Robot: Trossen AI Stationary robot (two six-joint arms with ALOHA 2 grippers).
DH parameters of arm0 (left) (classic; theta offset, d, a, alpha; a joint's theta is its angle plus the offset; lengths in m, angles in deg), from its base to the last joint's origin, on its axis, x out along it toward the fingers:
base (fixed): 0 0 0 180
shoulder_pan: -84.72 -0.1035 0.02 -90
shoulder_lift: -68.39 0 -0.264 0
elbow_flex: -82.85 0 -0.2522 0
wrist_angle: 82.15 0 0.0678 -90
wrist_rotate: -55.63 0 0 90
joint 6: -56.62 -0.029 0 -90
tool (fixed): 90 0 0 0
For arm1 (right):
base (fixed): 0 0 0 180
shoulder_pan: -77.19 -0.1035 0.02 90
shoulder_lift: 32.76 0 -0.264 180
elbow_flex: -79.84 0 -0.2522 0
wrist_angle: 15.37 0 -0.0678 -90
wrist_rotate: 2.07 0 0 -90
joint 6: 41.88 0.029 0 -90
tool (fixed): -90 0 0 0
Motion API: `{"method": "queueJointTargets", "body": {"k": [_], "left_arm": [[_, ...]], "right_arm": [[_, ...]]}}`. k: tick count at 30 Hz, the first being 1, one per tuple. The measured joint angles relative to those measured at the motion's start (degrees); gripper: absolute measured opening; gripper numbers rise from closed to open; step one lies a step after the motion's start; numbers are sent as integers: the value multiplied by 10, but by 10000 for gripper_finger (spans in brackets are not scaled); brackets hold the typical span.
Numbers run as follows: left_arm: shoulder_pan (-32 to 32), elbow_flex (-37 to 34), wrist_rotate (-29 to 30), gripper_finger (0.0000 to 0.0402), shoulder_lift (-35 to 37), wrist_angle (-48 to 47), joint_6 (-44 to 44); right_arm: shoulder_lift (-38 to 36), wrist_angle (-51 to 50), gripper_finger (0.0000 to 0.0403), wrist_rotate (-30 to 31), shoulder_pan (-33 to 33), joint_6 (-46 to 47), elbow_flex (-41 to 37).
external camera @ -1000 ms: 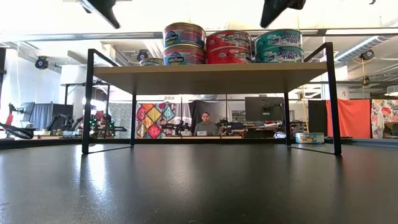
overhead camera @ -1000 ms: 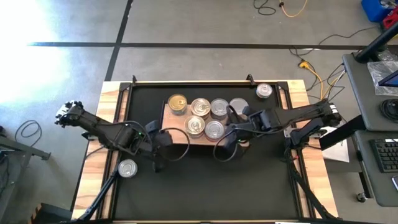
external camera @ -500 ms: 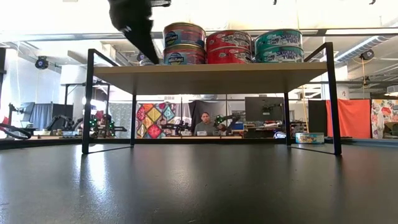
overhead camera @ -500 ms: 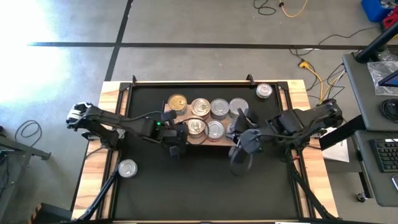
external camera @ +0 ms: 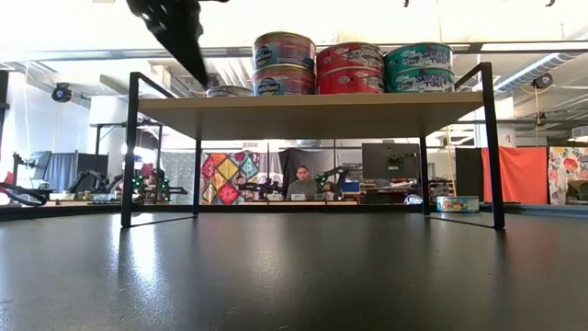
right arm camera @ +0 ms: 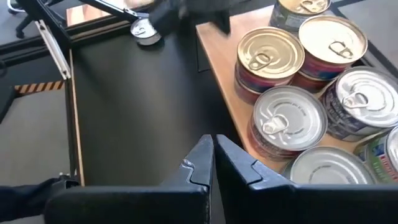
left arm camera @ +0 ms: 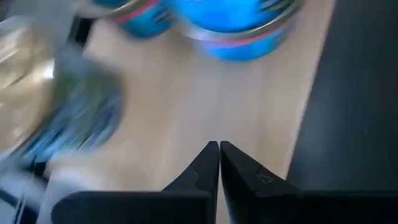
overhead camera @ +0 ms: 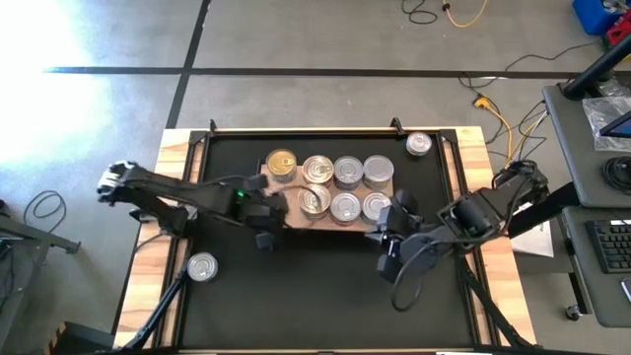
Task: Stack canned seafood by type on shelf
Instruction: Put the yellow blue tuna can on the shelf
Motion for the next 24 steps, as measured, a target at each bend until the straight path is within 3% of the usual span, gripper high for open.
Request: {"method": "queueJointTargets", "body": {"k": [5, 9, 12, 17, 21, 24], "left_arm": [[43, 0, -43, 0, 104, -30, 116], [140, 1, -109, 0, 156, 2, 236], [224, 1, -157, 0, 155, -41, 337], [346, -28, -179, 0, 116, -211, 484], [370, -114, -252, 0, 107, -175, 494], [375, -184, -279, 0, 104, -134, 489]], "right_arm": [[0, 6, 9, 0, -10, 13, -2], [0, 8, 13, 0, -11, 3, -2], [0, 18, 20, 2, -11, -8, -2], [6, 65, 22, 43, -10, -54, -3], [44, 139, 11, 92, -30, -108, -3], [91, 212, 11, 81, -40, -114, -3]]}}
